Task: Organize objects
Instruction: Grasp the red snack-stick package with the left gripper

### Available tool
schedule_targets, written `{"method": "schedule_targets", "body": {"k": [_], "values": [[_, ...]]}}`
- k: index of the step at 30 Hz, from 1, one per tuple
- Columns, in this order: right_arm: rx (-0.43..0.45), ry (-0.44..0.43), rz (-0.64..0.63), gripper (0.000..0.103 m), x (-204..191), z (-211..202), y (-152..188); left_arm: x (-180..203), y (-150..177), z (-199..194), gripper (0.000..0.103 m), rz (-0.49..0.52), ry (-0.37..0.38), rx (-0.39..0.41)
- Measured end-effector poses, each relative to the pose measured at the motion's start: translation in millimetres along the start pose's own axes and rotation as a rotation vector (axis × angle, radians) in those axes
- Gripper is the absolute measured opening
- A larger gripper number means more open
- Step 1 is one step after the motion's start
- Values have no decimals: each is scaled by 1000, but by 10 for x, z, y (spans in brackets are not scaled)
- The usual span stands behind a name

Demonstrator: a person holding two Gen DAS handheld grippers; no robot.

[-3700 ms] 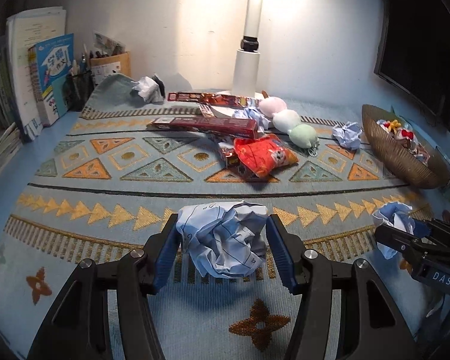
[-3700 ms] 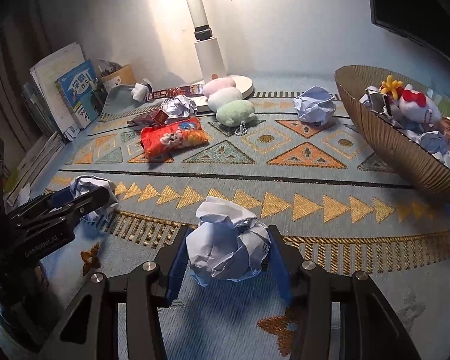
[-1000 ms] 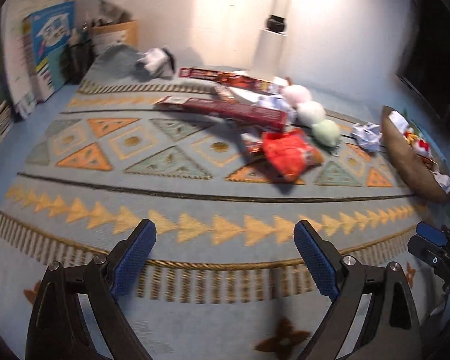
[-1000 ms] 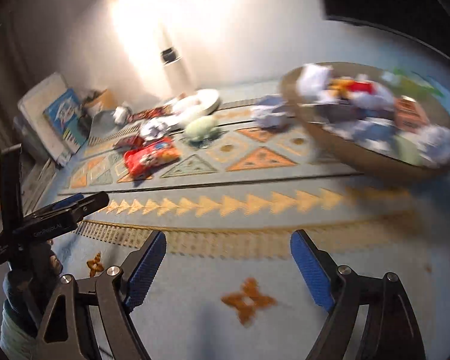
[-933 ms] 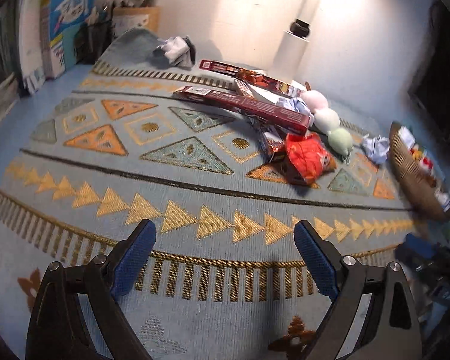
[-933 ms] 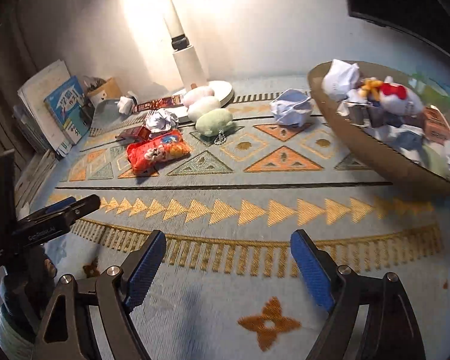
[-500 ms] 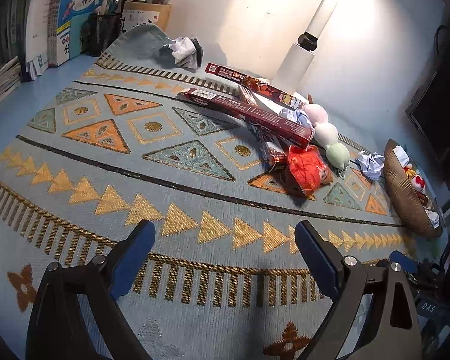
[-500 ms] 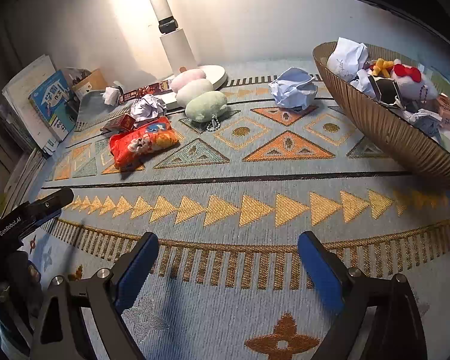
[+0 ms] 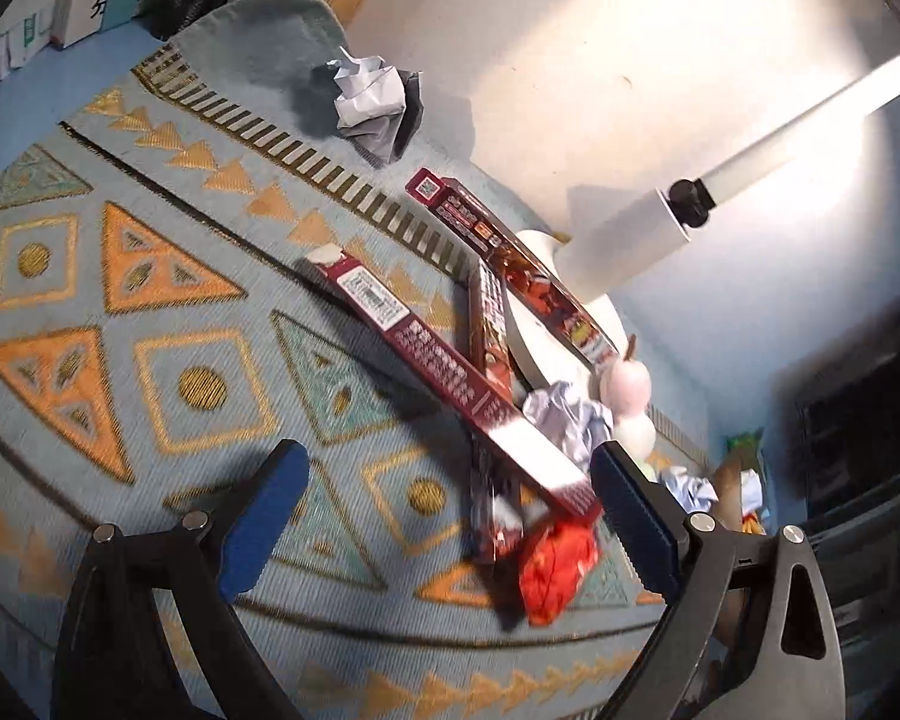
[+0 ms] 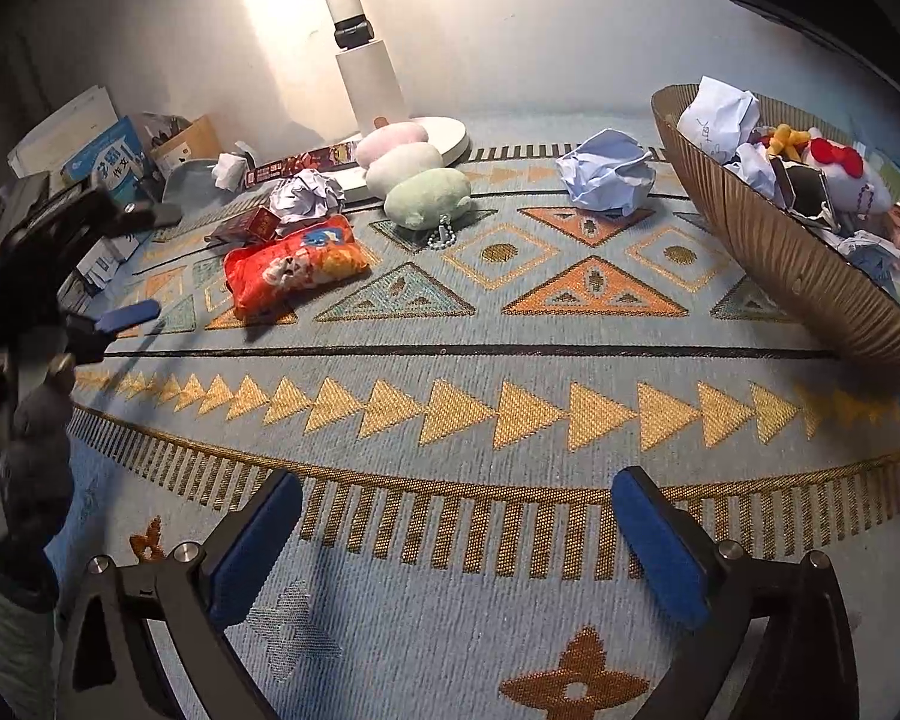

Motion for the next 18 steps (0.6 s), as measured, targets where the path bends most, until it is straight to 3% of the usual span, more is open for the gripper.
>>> {"method": "schedule_targets", "body": {"k": [4,6,8,14,18], "values": [[-2,4,-3,103,-10,9,0,163,-43,217,93,38,-67,26],[-3,5,-6,103,-10,14,-3,258,-16,305,81,57,-80,2],[-4,5,-6,103,-9,18,-6,324,45,366,52,91,-104,-21],[-5,7,-9,103,-9,29,-7,261,134,180,25,158,-80,-56],[-7,10,-12,103,-4,37,-11,88,185,-79,22,254,-143,-73]]}}
Point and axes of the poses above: each gripper's, at about its wrist camera, not at the fingertips, and z roughly the way its jaws point, x to its right, y to its underside, the point moved 5 cm from there along z, roughly the way its jaws point, and after that the axes turned 10 degrees about -z, right-handed, at the moved point
